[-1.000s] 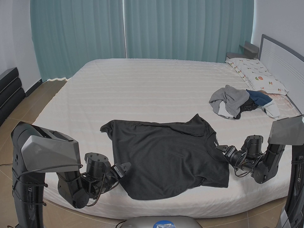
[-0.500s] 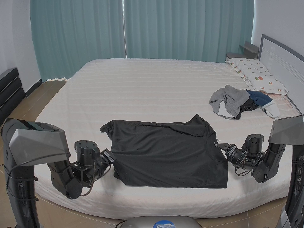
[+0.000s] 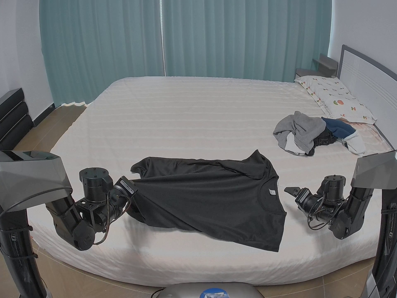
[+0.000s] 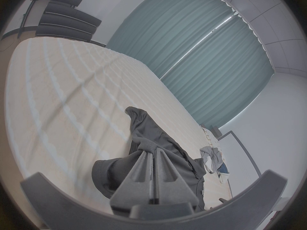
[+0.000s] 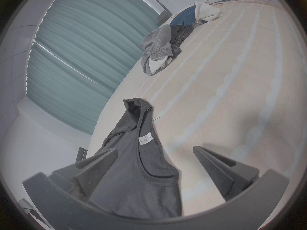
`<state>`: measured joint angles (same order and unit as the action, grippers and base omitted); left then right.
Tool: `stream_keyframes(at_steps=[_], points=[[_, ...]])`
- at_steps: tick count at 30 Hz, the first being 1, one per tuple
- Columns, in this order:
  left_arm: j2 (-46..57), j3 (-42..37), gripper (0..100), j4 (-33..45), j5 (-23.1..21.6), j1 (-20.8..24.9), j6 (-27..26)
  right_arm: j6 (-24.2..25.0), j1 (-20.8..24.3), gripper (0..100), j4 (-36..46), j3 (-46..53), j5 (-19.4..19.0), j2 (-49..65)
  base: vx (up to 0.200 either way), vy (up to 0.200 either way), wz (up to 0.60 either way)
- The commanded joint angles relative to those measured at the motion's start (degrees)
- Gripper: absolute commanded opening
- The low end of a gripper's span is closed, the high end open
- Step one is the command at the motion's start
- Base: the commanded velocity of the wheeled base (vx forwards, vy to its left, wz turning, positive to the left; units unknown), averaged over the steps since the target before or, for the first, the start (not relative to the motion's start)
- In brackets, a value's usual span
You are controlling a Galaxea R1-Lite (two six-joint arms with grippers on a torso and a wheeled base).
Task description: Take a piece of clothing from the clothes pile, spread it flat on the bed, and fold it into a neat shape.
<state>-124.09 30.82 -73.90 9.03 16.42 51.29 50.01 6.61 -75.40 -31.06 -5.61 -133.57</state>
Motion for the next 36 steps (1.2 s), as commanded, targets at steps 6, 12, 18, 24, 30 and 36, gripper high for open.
stream_keyframes(at_steps=[6, 12, 18, 24, 30, 36], points=[[2.6, -0.9, 0, 0.5, 0.0, -0.7, -1.8, -1.3, -0.7, 100, 1.0, 0.0, 0.0, -1.3, 0.0, 0.0, 0.0], [3.1, -1.9, 0, 0.6, -0.1, -0.7, -2.4, -1.6, 0.8, 100, 1.4, -0.2, -0.6, -2.4, 0.0, 0.0, 0.0], [2.2, -1.9, 0, 0.5, -0.2, -0.6, -2.3, -1.7, 4.3, 100, 1.0, 0.4, -0.5, -3.5, 0.0, 0.0, 0.0], [0.8, -1.8, 0, 0.4, -0.2, -0.6, -2.3, -1.7, 6.6, 100, 1.4, 0.5, -0.5, -4.0, 0.0, 0.0, 0.0], [0.9, -1.9, 0, 0.4, -0.2, -0.6, -2.2, -2.5, 7.1, 0, 1.5, -0.1, -0.7, -5.3, 0.0, 0.0, 0.0], [0.0, -1.9, 0, 0.5, -0.1, -0.5, -2.2, -3.0, 6.8, 0, 1.4, 0.0, 0.1, -4.9, 0.0, 0.0, 0.0]])
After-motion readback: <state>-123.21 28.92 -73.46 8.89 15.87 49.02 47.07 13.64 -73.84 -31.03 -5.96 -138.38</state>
